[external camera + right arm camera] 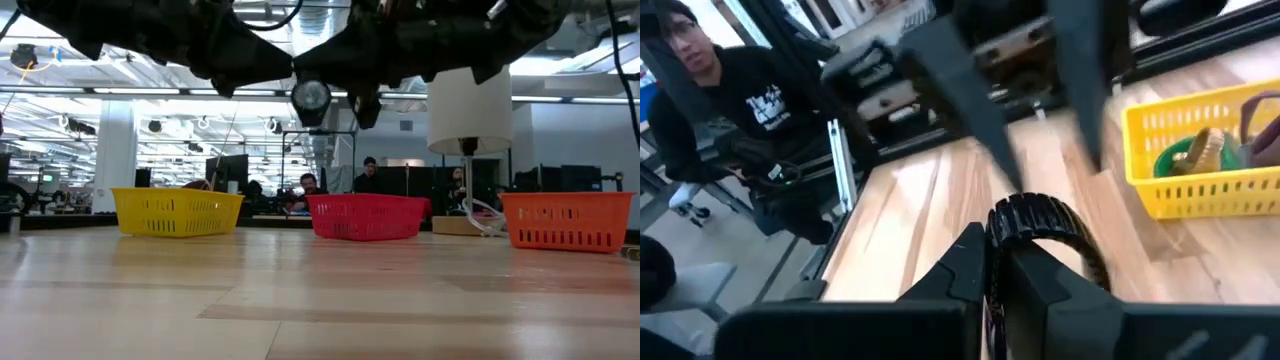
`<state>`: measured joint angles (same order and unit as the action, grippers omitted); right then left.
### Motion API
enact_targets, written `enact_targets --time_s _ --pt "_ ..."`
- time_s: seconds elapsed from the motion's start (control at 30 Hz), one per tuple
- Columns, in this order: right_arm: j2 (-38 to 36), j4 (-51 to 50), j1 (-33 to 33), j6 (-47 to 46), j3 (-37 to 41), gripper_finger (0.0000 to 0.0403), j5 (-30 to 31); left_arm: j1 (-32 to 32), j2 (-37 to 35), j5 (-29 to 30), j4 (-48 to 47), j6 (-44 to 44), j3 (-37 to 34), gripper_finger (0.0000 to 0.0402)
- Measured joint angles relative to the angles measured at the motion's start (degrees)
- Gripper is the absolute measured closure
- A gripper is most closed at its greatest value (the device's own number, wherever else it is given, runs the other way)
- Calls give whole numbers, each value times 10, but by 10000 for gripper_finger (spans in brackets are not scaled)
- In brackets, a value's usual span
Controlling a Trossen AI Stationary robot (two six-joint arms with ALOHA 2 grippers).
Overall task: Pick & Place Office items
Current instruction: Put the black watch into the yellow bin
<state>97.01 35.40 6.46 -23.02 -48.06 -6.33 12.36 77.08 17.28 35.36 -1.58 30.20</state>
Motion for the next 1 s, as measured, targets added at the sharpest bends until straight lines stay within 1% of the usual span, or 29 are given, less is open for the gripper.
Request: enact_targets --time_s 0.2,0.53,0.93,1.0 --pt "-5 -4 -3 -1 -1 389 0 0 7 -2 6 15 0 298" --pt "13 58 -10 -25 -1 389 0 -5 6 -1 26 18 0 298" --pt "17 56 -12 -21 -45 389 2 -5 6 -2 36 18 0 298" --pt "17 54 -14 -20 -48 389 2 -5 6 -2 37 18 0 303"
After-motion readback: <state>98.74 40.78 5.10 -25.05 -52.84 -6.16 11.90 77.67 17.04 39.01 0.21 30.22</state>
